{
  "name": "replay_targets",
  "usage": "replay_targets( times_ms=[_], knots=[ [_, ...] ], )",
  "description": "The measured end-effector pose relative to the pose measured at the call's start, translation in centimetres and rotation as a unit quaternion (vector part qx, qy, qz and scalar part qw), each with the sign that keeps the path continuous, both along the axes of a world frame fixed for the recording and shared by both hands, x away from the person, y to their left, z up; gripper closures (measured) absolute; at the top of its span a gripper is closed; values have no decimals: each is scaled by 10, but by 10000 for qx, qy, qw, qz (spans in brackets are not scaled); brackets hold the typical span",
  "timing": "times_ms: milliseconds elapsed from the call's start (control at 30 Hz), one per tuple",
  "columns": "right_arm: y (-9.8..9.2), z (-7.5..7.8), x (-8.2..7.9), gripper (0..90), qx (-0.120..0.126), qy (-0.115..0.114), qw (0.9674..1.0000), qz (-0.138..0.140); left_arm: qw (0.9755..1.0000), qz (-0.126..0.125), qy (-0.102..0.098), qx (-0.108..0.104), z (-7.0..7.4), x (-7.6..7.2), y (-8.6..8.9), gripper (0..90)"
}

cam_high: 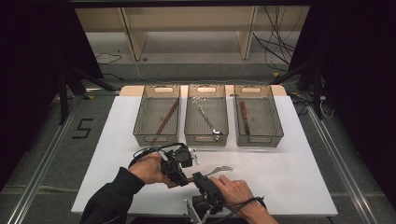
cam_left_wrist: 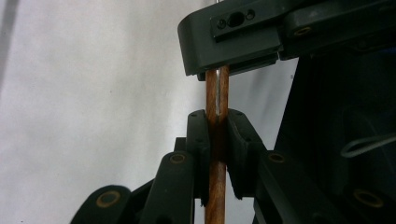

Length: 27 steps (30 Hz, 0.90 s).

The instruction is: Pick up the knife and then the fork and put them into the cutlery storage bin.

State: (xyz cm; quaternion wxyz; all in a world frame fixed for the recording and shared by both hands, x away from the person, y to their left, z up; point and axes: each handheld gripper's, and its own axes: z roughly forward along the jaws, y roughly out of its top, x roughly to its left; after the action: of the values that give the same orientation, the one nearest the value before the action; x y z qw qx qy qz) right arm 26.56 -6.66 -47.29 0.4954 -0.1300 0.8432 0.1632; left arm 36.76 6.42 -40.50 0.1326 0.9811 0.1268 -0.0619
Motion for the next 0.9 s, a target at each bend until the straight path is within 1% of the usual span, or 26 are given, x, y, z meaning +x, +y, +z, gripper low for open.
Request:
replay_targets(
  times_ms=[67, 133, 200, 267, 333, 400, 433, 467, 500, 567, 600, 633, 700, 800, 833, 867, 900],
  knots=[
    [0, -2, -1, 766, -105, -88, 9999, 70, 10000, -22, -13, 11, 0, 0, 0, 797],
    [1, -2, -1, 771, -178, -42, 9998, 40, 10000, 52, -27, -77, 0, 1, 1, 780],
    [-1, -2, 0, 772, -185, -42, 9998, 16, 9998, 138, -41, -144, 3, 2, 4, 676],
    [-3, -1, 1, 772, -201, -4, 9998, -26, 9995, 208, -90, -236, 8, 1, 9, 607],
    [-5, 1, 1, 772, -173, 21, 9998, -61, 9987, 355, -147, -335, 12, 3, 16, 518],
    [-9, 3, 2, 773, -132, 57, 9998, -125, 9971, 577, -215, -454, 16, 5, 24, 486],
    [-11, 5, 4, 772, -119, 35, 9999, -107, 9958, 695, -290, -517, 19, 6, 28, 459],
    [-14, 7, 5, 772, -115, 82, 9998, -171, 9942, 810, -340, -623, 22, 7, 33, 421],
    [-17, 8, 7, 772, -44, 91, 9997, -209, 9923, 925, -380, -727, 25, 8, 37, 394],
    [-25, 12, 11, 772, -1, 169, 9993, -324, 9884, 1124, -505, -885, 31, 9, 45, 332],
    [-29, 13, 13, 772, 87, 230, 9989, -387, 9866, 1202, -560, -952, 33, 9, 48, 316],
    [-34, 15, 15, 772, 120, 265, 9986, -451, 9846, 1283, -614, -1015, 35, 8, 52, 302],
    [-43, 19, 20, 772, 253, 376, 9971, -611, 9800, 1442, -746, -1152, 36, 7, 58, 265],
    [-56, 26, 27, 772, 458, 426, 9950, -775, 9726, 1642, -928, -1358, 36, 6, 66, 220],
    [-60, 30, 29, 772, 554, 467, 9938, -842, 9693, 1733, -958, -1459, 36, 6, 69, 216],
    [-64, 34, 32, 772, 641, 555, 9924, -889, 9659, 1797, -988, -1581, 36, 6, 72, 211],
    [-68, 37, 35, 772, 798, 637, 9898, -994, 9629, 1856, -1024, -1672, 35, 6, 74, 204]
  ],
)
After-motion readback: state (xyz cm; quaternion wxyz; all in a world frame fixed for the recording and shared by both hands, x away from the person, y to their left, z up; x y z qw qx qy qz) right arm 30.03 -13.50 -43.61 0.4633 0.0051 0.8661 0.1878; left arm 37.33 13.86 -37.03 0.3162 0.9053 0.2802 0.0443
